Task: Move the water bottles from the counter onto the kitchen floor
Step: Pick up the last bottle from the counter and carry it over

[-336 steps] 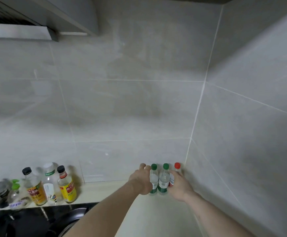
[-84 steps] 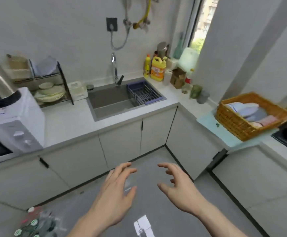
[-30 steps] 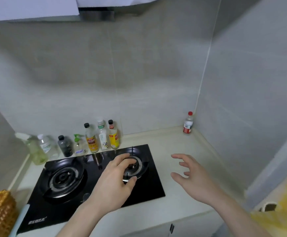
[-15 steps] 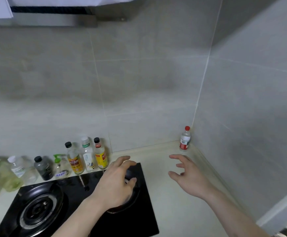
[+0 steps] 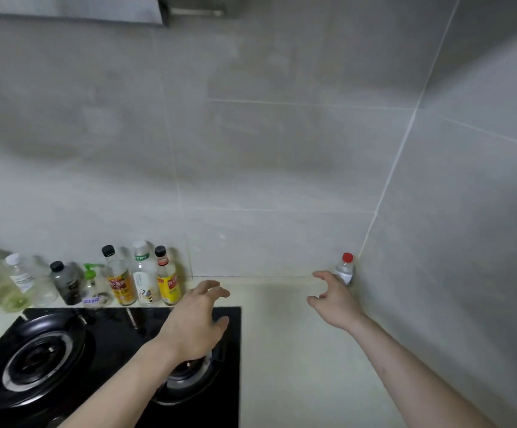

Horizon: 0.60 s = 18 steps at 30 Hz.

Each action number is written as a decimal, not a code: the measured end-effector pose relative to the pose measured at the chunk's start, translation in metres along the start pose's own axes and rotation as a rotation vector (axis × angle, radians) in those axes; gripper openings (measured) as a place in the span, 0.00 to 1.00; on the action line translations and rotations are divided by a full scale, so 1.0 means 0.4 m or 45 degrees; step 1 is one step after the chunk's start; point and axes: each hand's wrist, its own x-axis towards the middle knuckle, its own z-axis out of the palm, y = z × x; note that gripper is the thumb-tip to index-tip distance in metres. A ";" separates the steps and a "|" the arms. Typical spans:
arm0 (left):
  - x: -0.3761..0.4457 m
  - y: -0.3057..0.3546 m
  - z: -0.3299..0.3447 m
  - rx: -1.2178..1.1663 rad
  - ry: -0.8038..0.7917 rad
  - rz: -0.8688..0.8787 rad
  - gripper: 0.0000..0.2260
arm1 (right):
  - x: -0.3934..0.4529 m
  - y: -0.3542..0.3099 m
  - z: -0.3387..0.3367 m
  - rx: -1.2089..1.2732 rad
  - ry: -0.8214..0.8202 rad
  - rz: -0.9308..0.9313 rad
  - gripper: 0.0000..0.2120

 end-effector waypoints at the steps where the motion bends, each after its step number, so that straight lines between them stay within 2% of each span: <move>1: 0.009 0.006 0.013 -0.019 -0.006 -0.033 0.22 | 0.036 0.020 -0.005 -0.014 0.000 0.019 0.28; 6: 0.031 0.036 0.075 -0.113 -0.042 -0.167 0.21 | 0.162 0.119 -0.005 -0.067 -0.037 0.176 0.35; 12: 0.018 0.034 0.104 -0.036 0.032 -0.219 0.22 | 0.379 0.285 -0.001 -0.170 -0.028 0.336 0.45; 18: -0.019 -0.007 0.066 0.027 0.086 -0.273 0.22 | 0.448 0.221 -0.027 -0.371 0.065 0.333 0.36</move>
